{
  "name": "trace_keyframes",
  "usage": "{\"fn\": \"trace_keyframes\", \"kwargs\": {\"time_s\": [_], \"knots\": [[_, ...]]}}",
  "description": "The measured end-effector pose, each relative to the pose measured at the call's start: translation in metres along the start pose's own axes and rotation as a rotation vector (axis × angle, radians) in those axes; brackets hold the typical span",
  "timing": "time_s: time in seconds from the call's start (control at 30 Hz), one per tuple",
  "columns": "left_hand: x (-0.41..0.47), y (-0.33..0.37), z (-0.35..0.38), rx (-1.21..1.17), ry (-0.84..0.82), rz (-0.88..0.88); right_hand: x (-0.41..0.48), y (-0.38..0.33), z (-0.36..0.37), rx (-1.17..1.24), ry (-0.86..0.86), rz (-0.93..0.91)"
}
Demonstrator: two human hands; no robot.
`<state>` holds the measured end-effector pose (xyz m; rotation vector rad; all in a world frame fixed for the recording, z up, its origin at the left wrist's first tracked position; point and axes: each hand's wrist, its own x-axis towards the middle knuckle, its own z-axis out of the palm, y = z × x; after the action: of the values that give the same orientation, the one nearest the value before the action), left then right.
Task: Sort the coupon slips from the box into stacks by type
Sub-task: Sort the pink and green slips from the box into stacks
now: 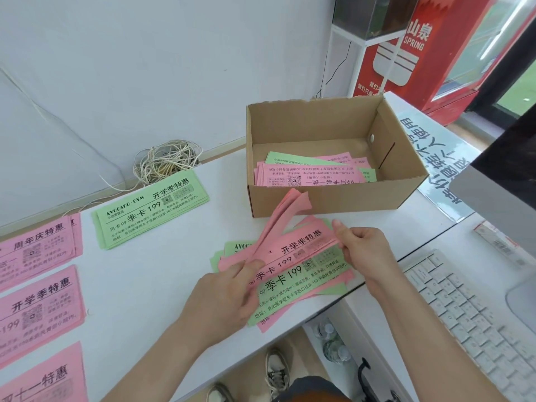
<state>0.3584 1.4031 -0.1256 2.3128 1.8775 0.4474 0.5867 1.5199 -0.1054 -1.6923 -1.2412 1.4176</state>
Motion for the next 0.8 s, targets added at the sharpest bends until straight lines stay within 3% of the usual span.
{"fn": "trace_keyframes", "kwargs": {"time_s": [0.1,0.23,0.3,0.37,0.47,0.53,0.67,0.8], "knots": [[0.0,-0.002,-0.003,-0.039,0.016,-0.101,-0.003,-0.006,-0.003,-0.041,-0.01,0.042],[0.002,0.0,-0.009,-0.256,0.016,-0.278,-0.005,-0.016,-0.015,0.01,-0.181,0.201],[0.001,0.0,-0.011,-0.236,-0.032,-0.298,-0.005,-0.023,-0.018,0.086,-0.272,0.257],[0.0,-0.001,-0.022,-0.129,-0.036,-0.192,-0.006,-0.029,-0.018,0.11,-0.366,0.279],[-0.014,-0.005,-0.035,0.023,0.105,0.072,-0.013,-0.034,-0.014,-0.017,-0.496,0.156],[-0.024,-0.01,-0.036,0.161,0.125,0.135,-0.021,-0.035,-0.005,-0.128,-0.519,0.047],[-0.059,-0.031,-0.009,0.133,0.001,-0.046,-0.029,-0.031,0.021,-0.322,-0.449,-0.151],[-0.073,-0.036,0.001,0.115,-0.101,-0.233,-0.029,-0.027,0.038,-0.487,-0.547,-0.146]]}}
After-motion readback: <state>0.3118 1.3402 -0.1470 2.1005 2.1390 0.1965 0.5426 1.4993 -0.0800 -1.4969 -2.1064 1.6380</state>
